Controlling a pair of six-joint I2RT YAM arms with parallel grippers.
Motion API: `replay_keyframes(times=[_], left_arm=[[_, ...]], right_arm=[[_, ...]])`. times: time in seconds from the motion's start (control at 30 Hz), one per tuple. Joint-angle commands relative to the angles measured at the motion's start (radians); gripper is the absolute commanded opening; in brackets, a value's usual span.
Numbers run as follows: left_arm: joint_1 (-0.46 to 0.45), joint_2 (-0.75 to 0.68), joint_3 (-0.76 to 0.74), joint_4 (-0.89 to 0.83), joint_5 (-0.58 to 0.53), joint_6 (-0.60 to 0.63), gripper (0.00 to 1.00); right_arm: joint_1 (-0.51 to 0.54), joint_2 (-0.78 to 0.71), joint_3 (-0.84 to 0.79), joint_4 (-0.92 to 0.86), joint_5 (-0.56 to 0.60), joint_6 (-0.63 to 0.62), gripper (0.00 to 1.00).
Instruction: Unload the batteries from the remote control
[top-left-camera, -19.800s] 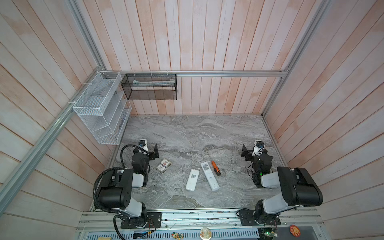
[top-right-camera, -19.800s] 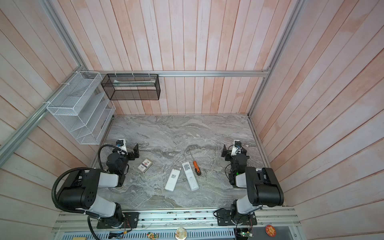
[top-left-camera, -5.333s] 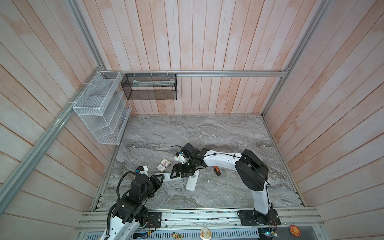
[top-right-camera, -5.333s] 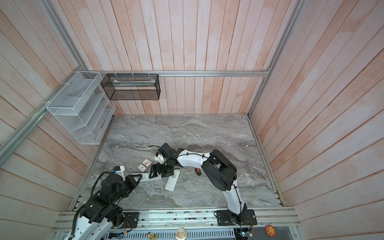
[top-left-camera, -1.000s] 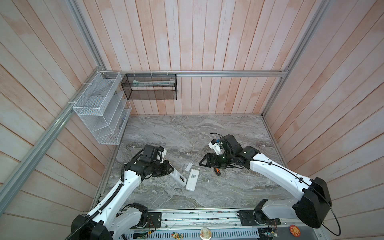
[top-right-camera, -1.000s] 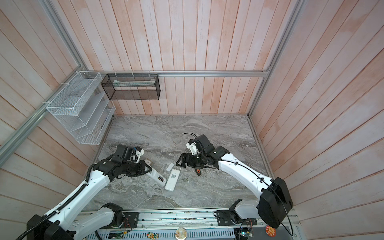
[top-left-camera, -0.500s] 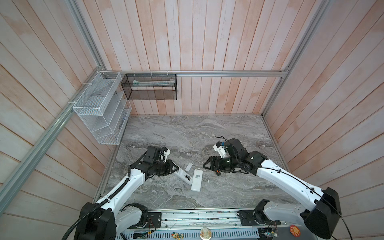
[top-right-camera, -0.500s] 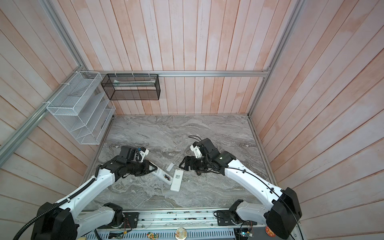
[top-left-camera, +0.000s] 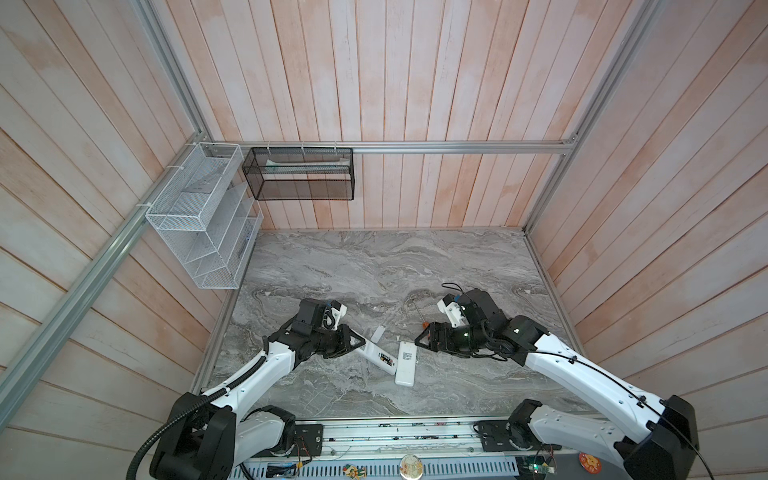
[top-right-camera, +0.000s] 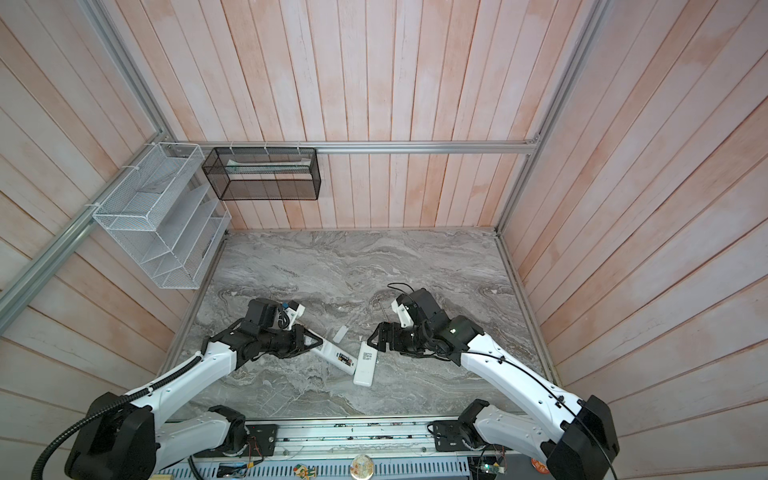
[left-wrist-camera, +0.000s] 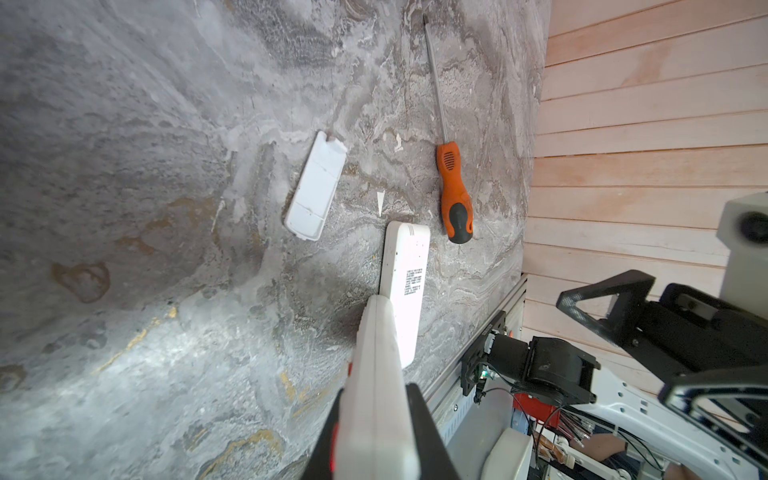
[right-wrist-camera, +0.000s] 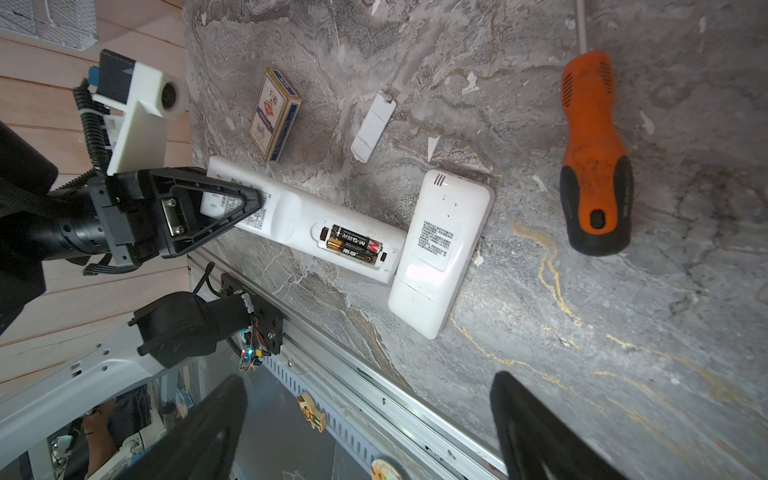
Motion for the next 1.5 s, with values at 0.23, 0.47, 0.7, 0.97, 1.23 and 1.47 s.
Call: replay_keyframes(times=[0.23, 0.47, 0.7, 0.97, 1.23, 1.47], left_arm=[[-0.002, 0.136, -0.053, -0.109, -0.137, -0.004, 0.23], [0.009, 0.154, -0.059, -0.13, -0.181, -0.013, 0.36], [0.014, 0.15, -0.055, -0.142, -0.195, -0.017, 0.48], [0.016, 0.153, -0.052, -0.15, -0.209, -0.016, 0.65], [0.02, 0.12, -0.042, -0.164, -0.222, -0.036, 1.0], [0.017, -0.03, 0.012, -0.243, -0.197, -0.097, 1.0]], right_arm=[[0.007, -0.027, -0.036, 0.019, 0.028, 0.028, 0.92], [0.007, -0.025, -0.044, 0.015, 0.039, 0.017, 0.93], [0.007, 0.008, -0.035, 0.032, 0.041, 0.007, 0.93], [0.007, 0.075, 0.059, -0.046, 0.094, -0.055, 0.93], [0.007, 0.105, 0.085, -0.067, 0.095, -0.081, 0.93], [0.001, 0.169, 0.123, -0.145, 0.174, -0.132, 0.93]])
